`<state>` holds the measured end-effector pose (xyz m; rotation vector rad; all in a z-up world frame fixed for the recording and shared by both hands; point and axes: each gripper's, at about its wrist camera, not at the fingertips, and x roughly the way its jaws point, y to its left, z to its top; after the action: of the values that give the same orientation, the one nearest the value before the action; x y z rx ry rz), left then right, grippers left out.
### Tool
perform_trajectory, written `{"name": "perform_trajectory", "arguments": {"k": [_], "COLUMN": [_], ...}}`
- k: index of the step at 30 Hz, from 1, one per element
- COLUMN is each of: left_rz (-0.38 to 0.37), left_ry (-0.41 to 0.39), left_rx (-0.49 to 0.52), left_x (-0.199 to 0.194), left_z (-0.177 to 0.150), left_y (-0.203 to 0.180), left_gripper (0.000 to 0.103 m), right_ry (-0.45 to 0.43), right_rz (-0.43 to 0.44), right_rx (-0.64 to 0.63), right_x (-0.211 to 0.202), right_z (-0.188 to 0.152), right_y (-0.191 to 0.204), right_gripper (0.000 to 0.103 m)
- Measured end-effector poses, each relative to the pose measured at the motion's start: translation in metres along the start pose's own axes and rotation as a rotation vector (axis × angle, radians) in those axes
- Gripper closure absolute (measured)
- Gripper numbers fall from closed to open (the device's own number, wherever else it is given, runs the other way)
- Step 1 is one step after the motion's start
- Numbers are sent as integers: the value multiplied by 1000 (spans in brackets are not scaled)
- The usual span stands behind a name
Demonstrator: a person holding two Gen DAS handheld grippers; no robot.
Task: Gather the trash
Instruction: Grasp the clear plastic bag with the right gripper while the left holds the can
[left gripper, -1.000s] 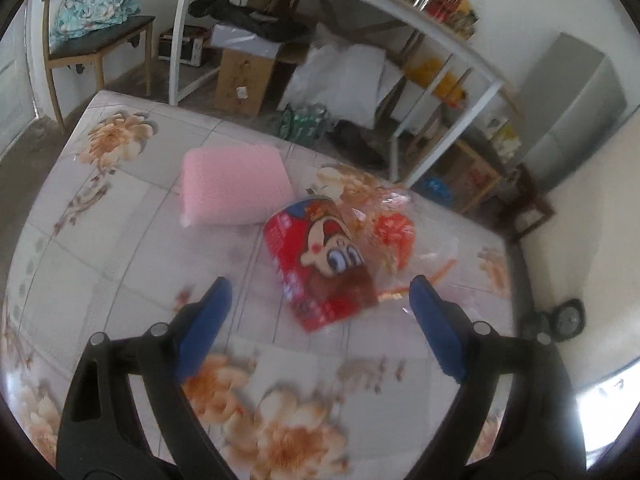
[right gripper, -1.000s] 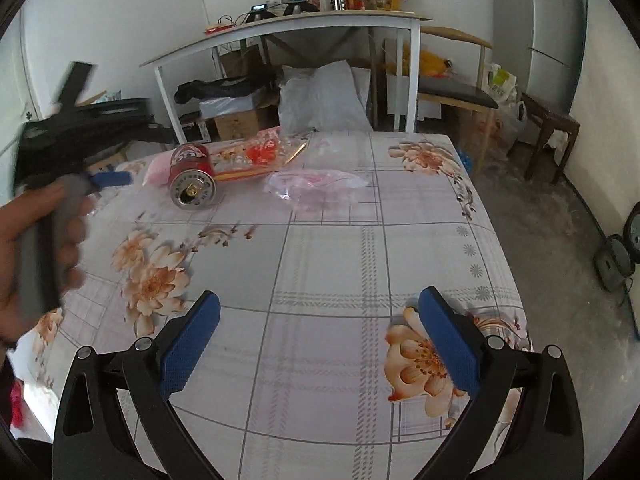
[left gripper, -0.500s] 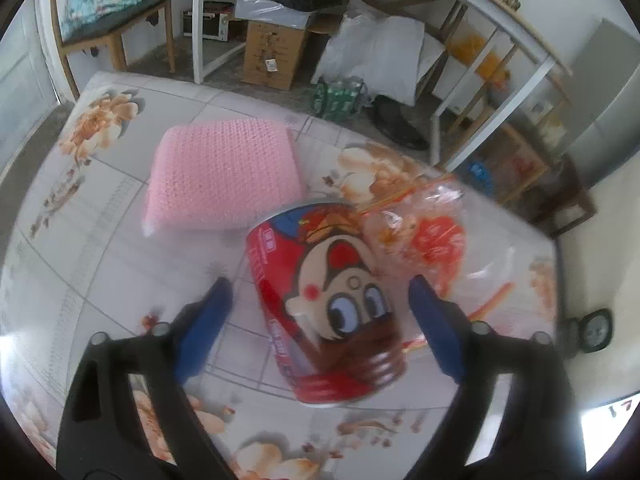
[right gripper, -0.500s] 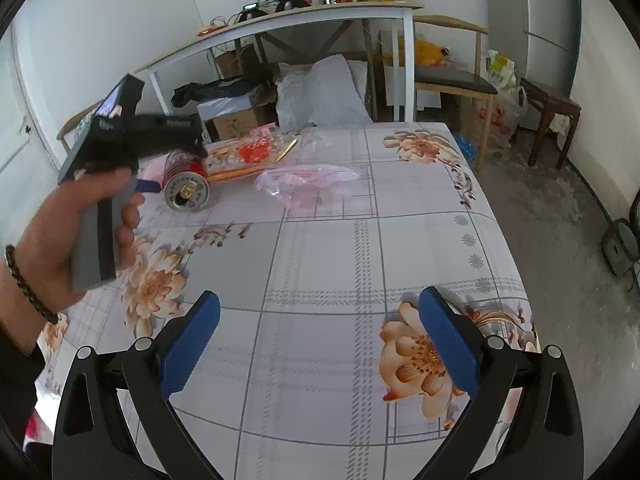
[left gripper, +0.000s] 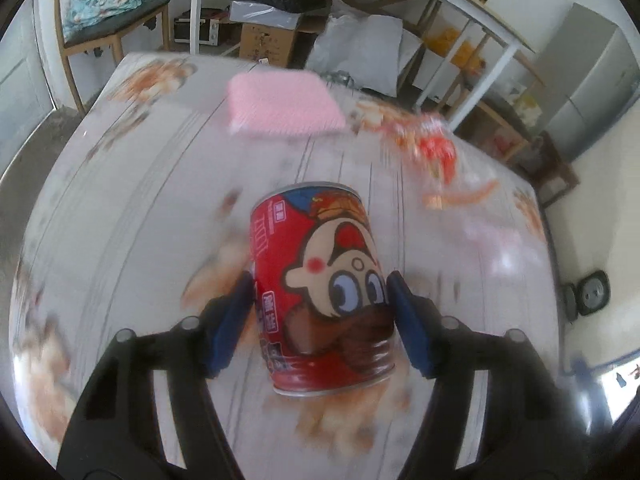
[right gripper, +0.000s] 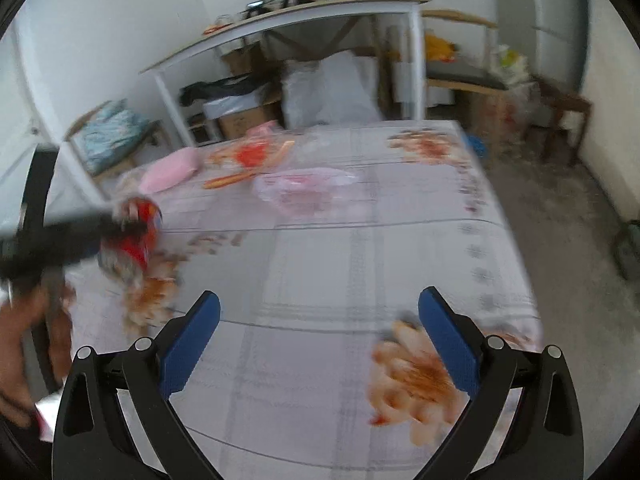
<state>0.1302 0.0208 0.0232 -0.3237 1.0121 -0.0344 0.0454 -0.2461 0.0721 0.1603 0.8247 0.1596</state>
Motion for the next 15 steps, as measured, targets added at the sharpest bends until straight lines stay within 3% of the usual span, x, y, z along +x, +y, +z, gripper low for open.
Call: {"name": "perform_trajectory", "arguments": {"k": [4,6,10,15], "left_rz": [-70,-101,-123,-148], "left_ry": [-30,-30,-36,-32], "left_rx": [-25,-46,-43,-52], "left_x": [-21,-24,-23,-23], "left_z": [-34,-38,-38,-36], "left_y": [21,29,31,32], "left_gripper": [39,39,39,39], "right_ry": [8,23,144,228], "right_rz": [63,33,-42,-113], "right_rx": [-77,-161,-320,-382], "right_x": [20,38,94,138], "right_z": [38,60,93,110], "right_y": [24,38,57,58], "right_gripper": [6,6,6,7]}}
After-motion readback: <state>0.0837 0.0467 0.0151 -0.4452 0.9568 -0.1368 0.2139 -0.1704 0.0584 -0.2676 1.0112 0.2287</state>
